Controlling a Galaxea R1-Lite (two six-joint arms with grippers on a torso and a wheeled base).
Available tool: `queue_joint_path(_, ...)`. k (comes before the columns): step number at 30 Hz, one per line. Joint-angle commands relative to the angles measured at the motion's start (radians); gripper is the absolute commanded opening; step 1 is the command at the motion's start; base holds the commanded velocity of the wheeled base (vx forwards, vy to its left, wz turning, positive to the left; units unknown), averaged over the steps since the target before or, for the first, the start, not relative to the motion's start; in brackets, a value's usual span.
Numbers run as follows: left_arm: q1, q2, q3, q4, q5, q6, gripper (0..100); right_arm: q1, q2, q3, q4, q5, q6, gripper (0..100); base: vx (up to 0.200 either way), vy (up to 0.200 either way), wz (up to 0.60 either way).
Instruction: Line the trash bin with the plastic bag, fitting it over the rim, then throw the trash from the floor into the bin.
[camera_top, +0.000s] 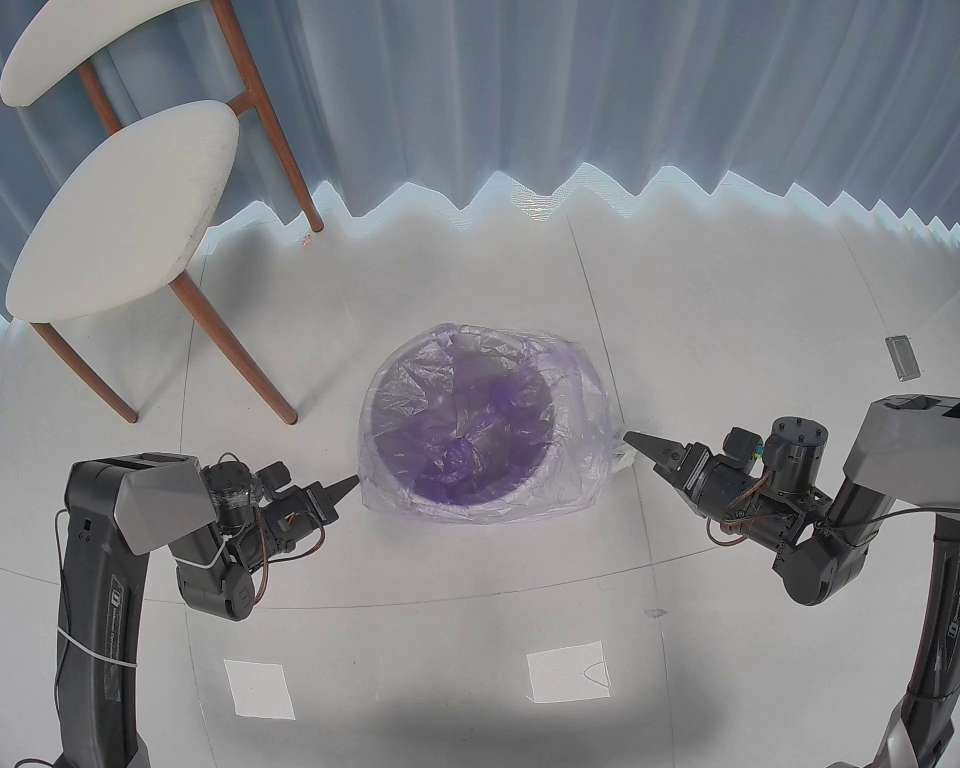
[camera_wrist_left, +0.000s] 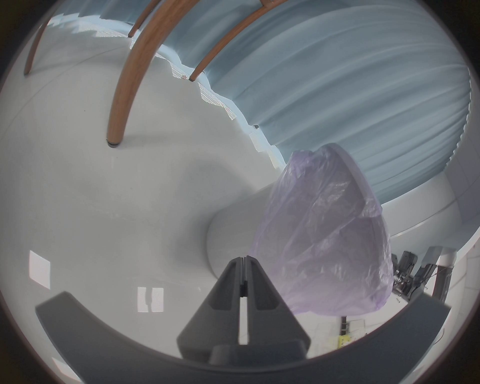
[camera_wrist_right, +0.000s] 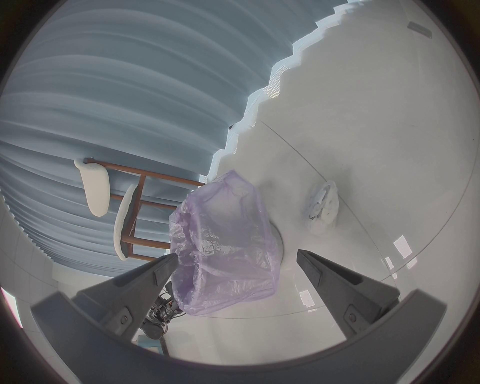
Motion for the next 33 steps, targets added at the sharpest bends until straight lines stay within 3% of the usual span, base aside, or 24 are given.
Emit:
queue_joint_path(1, 0.034, -0.005, 0.020, 0.000, -0.007, 0.066, 100, -0.001, 0.023, -0.005, -0.002, 0.000, 0.000, 100, 0.000, 0.000, 0.00)
queue_joint_path(4, 0.045, -0.014, 0.010, 0.000, -0.012, 0.085, 100, 0.001, 0.026, -0.005, -0.003, 0.000, 0.000, 100, 0.000, 0.000, 0.00)
queue_joint_path(6, 0.043, -0.025, -0.010, 0.001, -0.012, 0.035, 100, 0.001, 0.026, -0.005, -0.002, 0.000, 0.000, 100, 0.000, 0.000, 0.00)
queue_joint_path(10, 0.029, -0.043, -0.027, 0.000, -0.010, -0.155, 100, 0.001, 0.024, -0.007, -0.003, 0.000, 0.000, 100, 0.000, 0.000, 0.00)
queue_joint_path(12, 0.022, -0.062, -0.038, 0.004, -0.010, -0.311, 100, 0.001, 0.026, -0.005, -0.003, 0.000, 0.000, 100, 0.000, 0.000, 0.00)
queue_joint_path(20, -0.040, -0.097, -0.049, 0.006, -0.005, -0.612, 100, 0.002, 0.029, -0.008, -0.002, 0.000, 0.000, 100, 0.000, 0.000, 0.00)
queue_joint_path(33, -0.090, -0.083, -0.096, 0.007, 0.004, -0.658, 100, 0.007, 0.060, -0.013, -0.028, 0.000, 0.000, 100, 0.000, 0.000, 0.00)
